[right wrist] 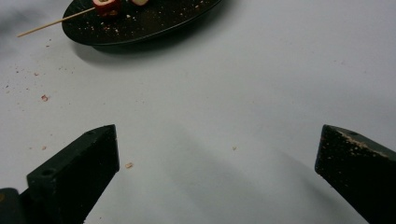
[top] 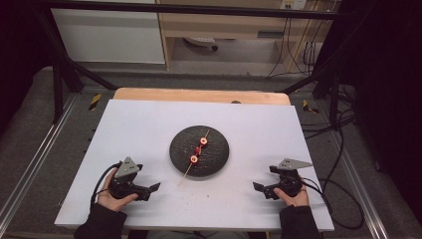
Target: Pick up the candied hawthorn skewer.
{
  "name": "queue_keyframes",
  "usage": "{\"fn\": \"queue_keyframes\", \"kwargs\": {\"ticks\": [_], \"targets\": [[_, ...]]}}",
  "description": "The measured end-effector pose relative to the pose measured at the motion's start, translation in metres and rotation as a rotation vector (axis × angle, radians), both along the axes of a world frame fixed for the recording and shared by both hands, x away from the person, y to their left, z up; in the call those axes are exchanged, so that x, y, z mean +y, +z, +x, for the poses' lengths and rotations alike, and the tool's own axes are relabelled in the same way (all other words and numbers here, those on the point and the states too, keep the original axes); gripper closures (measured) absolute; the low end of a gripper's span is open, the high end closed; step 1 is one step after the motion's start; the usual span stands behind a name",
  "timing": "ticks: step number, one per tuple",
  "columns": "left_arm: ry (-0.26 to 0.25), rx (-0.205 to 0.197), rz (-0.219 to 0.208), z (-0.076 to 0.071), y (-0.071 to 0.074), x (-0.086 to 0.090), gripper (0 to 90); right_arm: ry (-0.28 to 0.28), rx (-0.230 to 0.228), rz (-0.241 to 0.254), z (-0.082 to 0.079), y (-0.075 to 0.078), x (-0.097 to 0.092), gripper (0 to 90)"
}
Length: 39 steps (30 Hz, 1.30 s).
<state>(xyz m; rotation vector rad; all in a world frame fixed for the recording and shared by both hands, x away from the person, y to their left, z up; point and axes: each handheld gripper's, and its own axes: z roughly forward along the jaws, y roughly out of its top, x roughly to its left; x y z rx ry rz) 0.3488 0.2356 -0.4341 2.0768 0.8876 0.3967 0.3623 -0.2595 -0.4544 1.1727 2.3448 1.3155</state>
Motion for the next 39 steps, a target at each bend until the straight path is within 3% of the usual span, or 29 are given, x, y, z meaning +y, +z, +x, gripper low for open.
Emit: {"fn": "queue_keyframes", "kwargs": {"ticks": [11,20,29,33,39], "targets": [[-0.004,0.021,0.013,0.011,0.013,-0.035,7.2,-0.001,-0.002,-0.008,0.0,0.0,0.0,0.9],[0.009,0.05,0.05,0.028,0.017,-0.071,15.4,-0.003,-0.002,-0.011,0.0,0.0,0.001,1.0],[0.031,0.095,0.076,0.042,0.016,-0.098,31.5,-0.001,-0.002,-0.013,0.0,0.0,0.001,1.1],[0.042,0.112,0.1,0.046,0.012,-0.109,47.0,-0.004,0.001,-0.008,0.0,0.001,0.001,1.3],[0.06,0.124,0.127,0.047,0.008,-0.118,60.9,-0.004,-0.003,-0.009,0.0,0.001,0.001,1.4]]}}
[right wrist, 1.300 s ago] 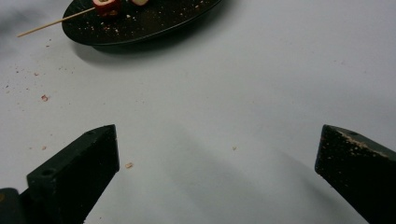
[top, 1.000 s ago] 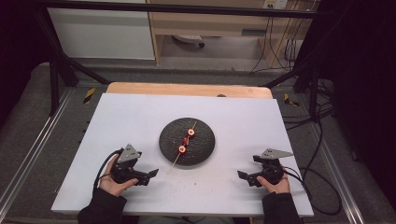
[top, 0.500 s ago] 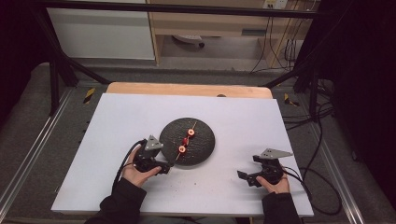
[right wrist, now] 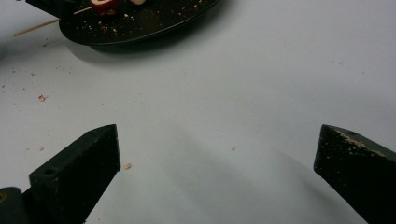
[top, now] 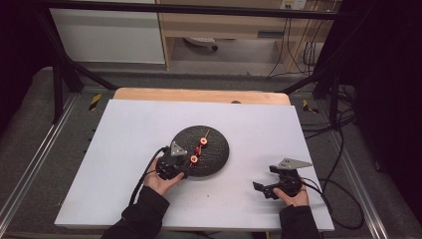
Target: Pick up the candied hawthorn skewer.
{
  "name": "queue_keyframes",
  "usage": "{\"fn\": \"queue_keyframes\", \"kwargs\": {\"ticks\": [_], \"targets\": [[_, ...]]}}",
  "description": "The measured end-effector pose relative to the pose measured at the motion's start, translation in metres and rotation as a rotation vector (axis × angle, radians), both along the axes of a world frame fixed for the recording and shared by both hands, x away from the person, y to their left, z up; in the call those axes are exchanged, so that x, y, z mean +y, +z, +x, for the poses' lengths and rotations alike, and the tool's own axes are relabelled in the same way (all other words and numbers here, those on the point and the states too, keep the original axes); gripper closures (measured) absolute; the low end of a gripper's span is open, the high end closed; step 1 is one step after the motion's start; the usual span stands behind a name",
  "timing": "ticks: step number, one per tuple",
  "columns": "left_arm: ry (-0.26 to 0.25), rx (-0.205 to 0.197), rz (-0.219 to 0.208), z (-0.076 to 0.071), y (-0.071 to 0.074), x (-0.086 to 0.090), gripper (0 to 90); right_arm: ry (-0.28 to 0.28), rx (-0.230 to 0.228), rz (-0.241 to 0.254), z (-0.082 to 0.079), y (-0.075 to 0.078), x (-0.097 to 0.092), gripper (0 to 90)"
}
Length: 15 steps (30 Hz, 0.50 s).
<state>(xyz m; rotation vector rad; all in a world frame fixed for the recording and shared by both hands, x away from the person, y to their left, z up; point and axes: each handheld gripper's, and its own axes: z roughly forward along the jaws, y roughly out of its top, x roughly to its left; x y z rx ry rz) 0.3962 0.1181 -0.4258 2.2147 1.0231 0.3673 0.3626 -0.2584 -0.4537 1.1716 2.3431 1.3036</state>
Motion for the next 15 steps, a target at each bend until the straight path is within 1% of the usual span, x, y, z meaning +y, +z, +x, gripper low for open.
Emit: {"fn": "queue_keyframes", "kwargs": {"ticks": [5,6,7,10,11,12,15], "targets": [[0.015,0.004,0.009,-0.0007,-0.0018,-0.0044,71.2,0.001,-0.001,0.001,0.0,0.0003,-0.0002,1.5],[0.016,0.003,0.01,-0.0013,-0.0017,-0.0053,71.2,0.001,-0.001,0.001,0.0,0.0003,-0.0002,1.5],[0.019,0.002,0.012,-0.0019,-0.0017,-0.0062,74.2,0.002,-0.002,0.003,0.0001,0.0002,-0.0002,1.5],[0.031,-0.008,0.017,-0.004,-0.0025,-0.0087,79.4,0.001,0.0,0.002,-0.0001,0.0003,-0.0002,1.5],[0.035,-0.013,0.017,-0.0047,-0.0029,-0.0091,79.4,0.001,0.0,0.002,-0.0001,0.0003,-0.0002,1.5],[0.043,-0.019,0.017,-0.0055,-0.0033,-0.0097,83.0,0.001,0.001,0.004,-0.0001,0.0005,-0.0004,1.6],[0.061,-0.028,0.015,-0.0069,-0.0042,-0.0093,84.6,0.002,0.0,0.004,-0.0001,0.0003,-0.0002,1.6]]}}
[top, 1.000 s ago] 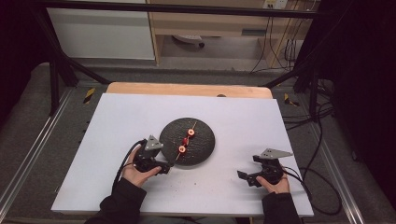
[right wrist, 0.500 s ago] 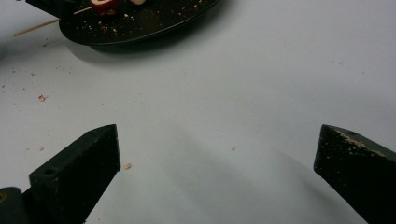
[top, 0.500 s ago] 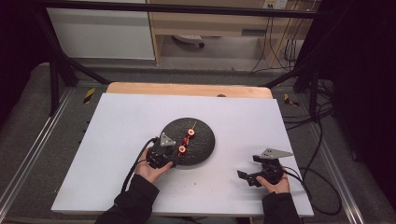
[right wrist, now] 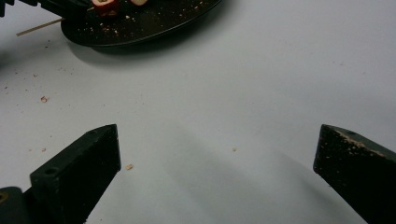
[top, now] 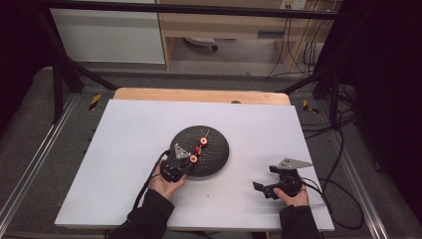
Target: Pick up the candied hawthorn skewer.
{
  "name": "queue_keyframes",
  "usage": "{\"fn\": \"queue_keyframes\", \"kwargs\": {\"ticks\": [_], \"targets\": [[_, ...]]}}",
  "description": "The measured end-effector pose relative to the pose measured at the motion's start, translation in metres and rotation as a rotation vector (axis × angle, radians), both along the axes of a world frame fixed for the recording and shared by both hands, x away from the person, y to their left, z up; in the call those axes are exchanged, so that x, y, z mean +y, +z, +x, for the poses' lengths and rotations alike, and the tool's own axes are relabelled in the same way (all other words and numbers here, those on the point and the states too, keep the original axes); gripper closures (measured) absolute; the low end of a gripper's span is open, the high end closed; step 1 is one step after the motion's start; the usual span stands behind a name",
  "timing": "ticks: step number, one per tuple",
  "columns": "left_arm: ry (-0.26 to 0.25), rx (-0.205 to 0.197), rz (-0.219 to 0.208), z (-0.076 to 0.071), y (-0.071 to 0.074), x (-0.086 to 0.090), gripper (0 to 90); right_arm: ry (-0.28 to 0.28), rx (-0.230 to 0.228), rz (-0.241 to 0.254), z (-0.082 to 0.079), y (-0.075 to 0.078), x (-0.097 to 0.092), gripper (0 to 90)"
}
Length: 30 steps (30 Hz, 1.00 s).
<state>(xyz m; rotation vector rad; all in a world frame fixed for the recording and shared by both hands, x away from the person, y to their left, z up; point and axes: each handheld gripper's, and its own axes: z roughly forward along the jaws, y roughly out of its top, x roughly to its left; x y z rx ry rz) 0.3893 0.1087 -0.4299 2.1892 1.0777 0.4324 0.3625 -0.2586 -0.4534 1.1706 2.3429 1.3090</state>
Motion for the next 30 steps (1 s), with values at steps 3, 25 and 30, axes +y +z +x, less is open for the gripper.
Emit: {"fn": "queue_keyframes", "kwargs": {"ticks": [3,25,30], "targets": [[0.014,-0.005,-0.008,0.0,-0.001,0.002,87.5,-0.001,0.001,0.002,0.0,0.0,0.0,1.7],[-0.017,-0.055,-0.171,-0.009,0.007,0.031,88.3,0.0,0.002,0.011,0.0,0.001,0.0,1.6],[-0.038,-0.069,-0.206,-0.013,0.009,0.043,88.3,-0.006,0.008,0.016,0.0,0.001,0.0,1.3]]}}
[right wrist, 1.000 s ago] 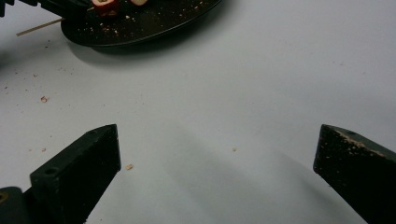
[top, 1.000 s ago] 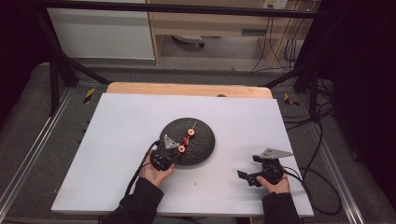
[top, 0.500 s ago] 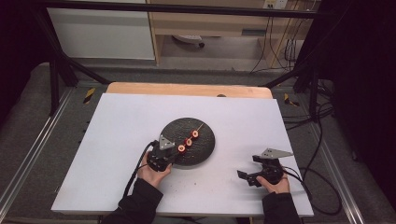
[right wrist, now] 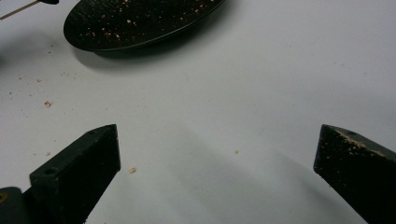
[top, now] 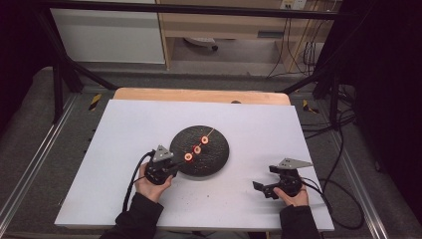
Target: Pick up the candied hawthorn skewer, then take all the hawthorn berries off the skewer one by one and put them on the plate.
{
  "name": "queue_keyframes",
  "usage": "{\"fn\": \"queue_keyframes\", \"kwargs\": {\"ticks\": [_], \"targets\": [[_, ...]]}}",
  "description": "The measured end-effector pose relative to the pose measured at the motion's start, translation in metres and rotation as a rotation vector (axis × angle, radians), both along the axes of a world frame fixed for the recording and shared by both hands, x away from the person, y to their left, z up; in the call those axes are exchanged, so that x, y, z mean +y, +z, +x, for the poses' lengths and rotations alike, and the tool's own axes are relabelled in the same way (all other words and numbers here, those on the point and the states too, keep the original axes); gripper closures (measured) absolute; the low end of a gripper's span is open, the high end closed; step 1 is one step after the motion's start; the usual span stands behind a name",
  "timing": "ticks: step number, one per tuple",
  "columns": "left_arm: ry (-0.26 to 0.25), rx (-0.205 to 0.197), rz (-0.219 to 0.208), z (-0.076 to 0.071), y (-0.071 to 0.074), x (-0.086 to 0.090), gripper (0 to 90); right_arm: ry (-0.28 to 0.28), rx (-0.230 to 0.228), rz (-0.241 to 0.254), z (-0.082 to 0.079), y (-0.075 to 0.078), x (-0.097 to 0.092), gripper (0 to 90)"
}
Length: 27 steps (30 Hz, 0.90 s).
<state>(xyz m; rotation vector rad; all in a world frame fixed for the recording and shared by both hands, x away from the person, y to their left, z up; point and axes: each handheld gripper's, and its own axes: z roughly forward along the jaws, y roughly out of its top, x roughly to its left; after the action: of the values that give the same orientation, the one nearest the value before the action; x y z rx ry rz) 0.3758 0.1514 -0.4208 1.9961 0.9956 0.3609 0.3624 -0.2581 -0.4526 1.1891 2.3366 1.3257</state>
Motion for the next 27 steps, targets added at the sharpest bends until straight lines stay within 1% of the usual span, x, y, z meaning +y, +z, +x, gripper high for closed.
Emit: {"fn": "queue_keyframes", "kwargs": {"ticks": [2,3,7,10,11,15,18,20,23,25,26,27], "targets": [[-0.007,-0.015,-0.015,-0.004,0.001,0.006,88.3,-0.001,0.003,-0.004,0.0,0.0,0.002,1.0],[-0.007,-0.015,-0.015,-0.004,0.001,0.006,88.3,-0.001,0.003,-0.004,0.0,0.0,0.002,1.0],[-0.018,-0.036,-0.034,-0.012,0.003,0.013,88.3,0.01,-0.001,0.0,0.0,0.002,0.005,0.8],[-0.03,-0.052,-0.038,-0.017,0.003,0.019,88.3,0.017,0.0,-0.001,-0.001,0.003,0.008,0.6],[-0.033,-0.055,-0.043,-0.018,0.003,0.021,88.3,0.015,0.003,0.006,-0.001,0.004,0.009,0.6],[-0.041,-0.059,-0.056,-0.023,0.003,0.03,88.3,0.025,-0.007,0.006,-0.001,0.006,0.012,0.5],[-0.047,-0.065,-0.068,-0.028,0.001,0.038,88.3,0.028,-0.008,0.028,-0.001,0.008,0.016,0.5],[-0.049,-0.07,-0.072,-0.031,0.0,0.043,88.3,0.025,-0.007,0.031,-0.001,0.008,0.017,0.5],[-0.055,-0.069,-0.088,-0.035,0.0,0.05,88.3,0.029,-0.01,0.032,-0.001,0.01,0.022,0.5],[-0.056,-0.074,-0.089,-0.037,-0.001,0.054,88.3,0.032,-0.011,0.029,-0.001,0.011,0.024,0.5],[-0.057,-0.075,-0.091,-0.038,-0.002,0.055,88.3,0.034,-0.012,0.023,-0.001,0.011,0.027,0.5],[-0.057,-0.076,-0.095,-0.039,-0.002,0.057,88.3,0.034,-0.006,0.024,-0.001,0.012,0.029,0.5]]}}
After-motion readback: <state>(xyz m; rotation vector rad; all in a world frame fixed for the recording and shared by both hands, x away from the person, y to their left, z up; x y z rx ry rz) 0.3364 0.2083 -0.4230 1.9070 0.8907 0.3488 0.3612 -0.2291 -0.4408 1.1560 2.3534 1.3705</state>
